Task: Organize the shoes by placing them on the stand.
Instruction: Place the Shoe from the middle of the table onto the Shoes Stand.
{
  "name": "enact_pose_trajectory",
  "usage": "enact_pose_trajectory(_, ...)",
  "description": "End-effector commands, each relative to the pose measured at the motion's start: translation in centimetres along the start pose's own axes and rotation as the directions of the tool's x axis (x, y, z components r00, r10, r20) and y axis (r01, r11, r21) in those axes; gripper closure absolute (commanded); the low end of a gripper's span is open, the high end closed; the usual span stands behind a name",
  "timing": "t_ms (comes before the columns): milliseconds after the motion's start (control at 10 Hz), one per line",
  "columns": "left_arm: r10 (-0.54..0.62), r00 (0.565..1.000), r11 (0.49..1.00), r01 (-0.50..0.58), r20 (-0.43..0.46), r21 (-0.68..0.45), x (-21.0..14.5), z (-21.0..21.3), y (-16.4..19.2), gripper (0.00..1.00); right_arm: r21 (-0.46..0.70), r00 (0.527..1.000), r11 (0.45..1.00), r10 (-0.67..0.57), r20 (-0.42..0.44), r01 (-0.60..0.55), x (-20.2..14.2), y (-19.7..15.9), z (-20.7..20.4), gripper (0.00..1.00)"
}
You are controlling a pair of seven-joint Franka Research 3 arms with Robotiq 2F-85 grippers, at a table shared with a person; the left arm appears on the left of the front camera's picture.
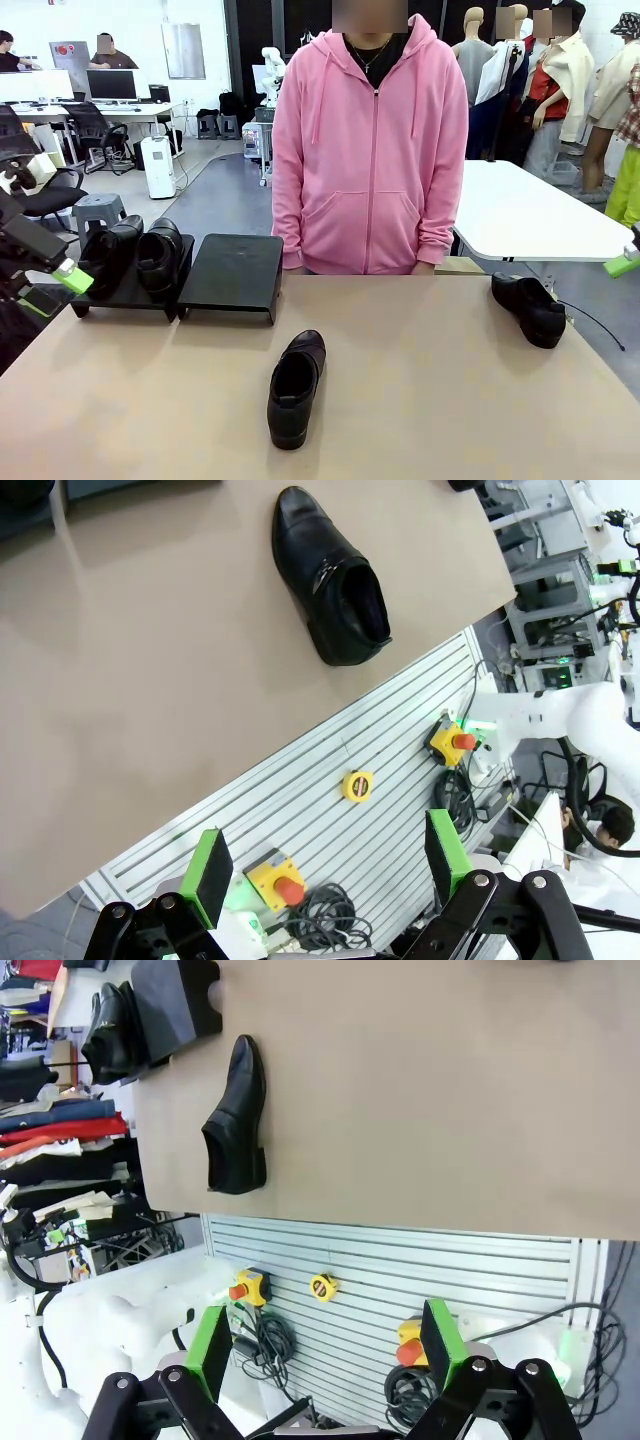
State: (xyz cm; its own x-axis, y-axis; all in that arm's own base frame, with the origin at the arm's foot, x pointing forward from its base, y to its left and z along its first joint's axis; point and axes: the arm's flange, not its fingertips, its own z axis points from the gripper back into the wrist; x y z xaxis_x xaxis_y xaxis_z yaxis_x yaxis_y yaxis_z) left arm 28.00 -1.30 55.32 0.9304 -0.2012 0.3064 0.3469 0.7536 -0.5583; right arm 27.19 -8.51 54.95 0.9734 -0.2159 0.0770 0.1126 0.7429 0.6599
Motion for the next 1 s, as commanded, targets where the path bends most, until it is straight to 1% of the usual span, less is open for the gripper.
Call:
enact_pose_trajectory(0, -0.006, 1.0, 1.0, 0.006, -0.002, -0.016, 0.0, 0.1, 0.0, 0.0, -0.004, 1.0, 1.0, 0.024, -0.008, -0.024, 0.2, -0.2, 0.4, 0.0)
enact_pose_trajectory(300, -0.006, 1.0, 1.0, 0.006, -0.002, -0.016, 0.0, 0.1, 0.0, 0.0, -0.004, 1.0, 1.0, 0.024, -0.008, -0.024, 0.2, -0.2, 0.4, 0.0)
enact_pose_trajectory(400, 0.0, 1.0, 1.0, 0.0, 0.0, 0.0, 0.0, 0.0, 0.0, 0.0, -0.004, 1.0, 1.0, 0.024, -0.008, -0.024, 0.2, -0.2, 0.4, 0.0)
enact_pose_trajectory(500, -0.043, 0.998, 0.998, 0.045, -0.05, 0.039, -0.2, -3.7, -5.6, 0.0, -0.004, 1.0, 1.0, 0.024, -0.008, -0.024, 0.2, -0.2, 0.4, 0.0)
enact_pose_trajectory(600, -0.057, 0.991, 0.986, 0.075, -0.121, 0.15, 0.6, -8.4, -10.5, 0.0, -0.004, 1.0, 1.0, 0.024, -0.008, -0.024, 0.2, -0.2, 0.4, 0.0)
enact_pose_trajectory(700, -0.047, 0.987, 0.947, 0.093, -0.154, 0.307, 1.4, -13.4, -14.6, 0.0, -0.004, 1.0, 1.0, 0.024, -0.008, -0.024, 0.2, -0.2, 0.4, 0.0)
enact_pose_trajectory(800, -0.08, 0.973, 0.931, 0.151, -0.217, 0.333, 2.1, -17.6, -17.7, 0.0, -0.004, 1.0, 1.0, 0.024, -0.008, -0.024, 0.2, -0.2, 0.4, 0.0)
enact_pose_trajectory(900, -0.097, 0.962, 0.901, 0.193, -0.255, 0.387, 2.9, -21.8, -20.2, 0.0, -0.004, 1.0, 1.0, 0.024, -0.008, -0.024, 0.2, -0.2, 0.4, 0.0)
